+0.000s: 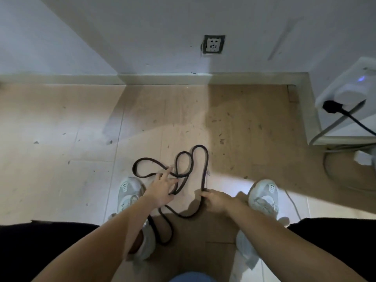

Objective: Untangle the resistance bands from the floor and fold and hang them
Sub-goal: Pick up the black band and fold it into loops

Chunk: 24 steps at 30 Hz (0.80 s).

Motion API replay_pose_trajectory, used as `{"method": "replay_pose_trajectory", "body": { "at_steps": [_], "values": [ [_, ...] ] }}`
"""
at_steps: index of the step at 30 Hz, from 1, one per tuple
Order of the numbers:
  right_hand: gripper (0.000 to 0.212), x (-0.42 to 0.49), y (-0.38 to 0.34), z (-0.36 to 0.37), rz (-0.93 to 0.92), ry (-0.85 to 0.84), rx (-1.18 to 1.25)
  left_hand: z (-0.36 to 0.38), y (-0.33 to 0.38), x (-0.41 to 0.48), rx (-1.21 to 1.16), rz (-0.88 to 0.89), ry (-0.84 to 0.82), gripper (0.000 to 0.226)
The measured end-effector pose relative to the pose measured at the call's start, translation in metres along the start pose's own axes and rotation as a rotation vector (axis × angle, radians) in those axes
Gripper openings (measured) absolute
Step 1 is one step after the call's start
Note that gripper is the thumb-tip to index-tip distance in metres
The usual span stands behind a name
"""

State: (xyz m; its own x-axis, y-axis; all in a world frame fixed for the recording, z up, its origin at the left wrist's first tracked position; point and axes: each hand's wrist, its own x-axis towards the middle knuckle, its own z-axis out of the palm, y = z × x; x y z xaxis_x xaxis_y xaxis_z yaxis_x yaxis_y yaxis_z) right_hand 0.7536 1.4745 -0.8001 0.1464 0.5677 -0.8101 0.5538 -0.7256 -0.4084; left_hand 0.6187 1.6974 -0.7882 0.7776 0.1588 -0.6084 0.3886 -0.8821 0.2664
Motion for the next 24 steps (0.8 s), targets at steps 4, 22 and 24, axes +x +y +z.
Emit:
{"method": "replay_pose_trajectory", "body": {
  "at_steps": [4,22,24],
  "values": [
    [0.056,0.004,0.008,0.007,0.035,0.003,-0.022,-0.003,0.003,0.016,0.007,-0.036,-0.101,0.062],
    [0.091,-0.047,-0.043,-0.134,-0.128,0.708,0.992,-0.204,0.072,-0.002,-0.768,0.148,0.436,0.029],
    [0.091,-0.063,-0.055,-0.157,-0.256,0.748,0.966,-0.231,0.086,-0.013,-0.786,0.220,0.494,0.026]
  ]
}}
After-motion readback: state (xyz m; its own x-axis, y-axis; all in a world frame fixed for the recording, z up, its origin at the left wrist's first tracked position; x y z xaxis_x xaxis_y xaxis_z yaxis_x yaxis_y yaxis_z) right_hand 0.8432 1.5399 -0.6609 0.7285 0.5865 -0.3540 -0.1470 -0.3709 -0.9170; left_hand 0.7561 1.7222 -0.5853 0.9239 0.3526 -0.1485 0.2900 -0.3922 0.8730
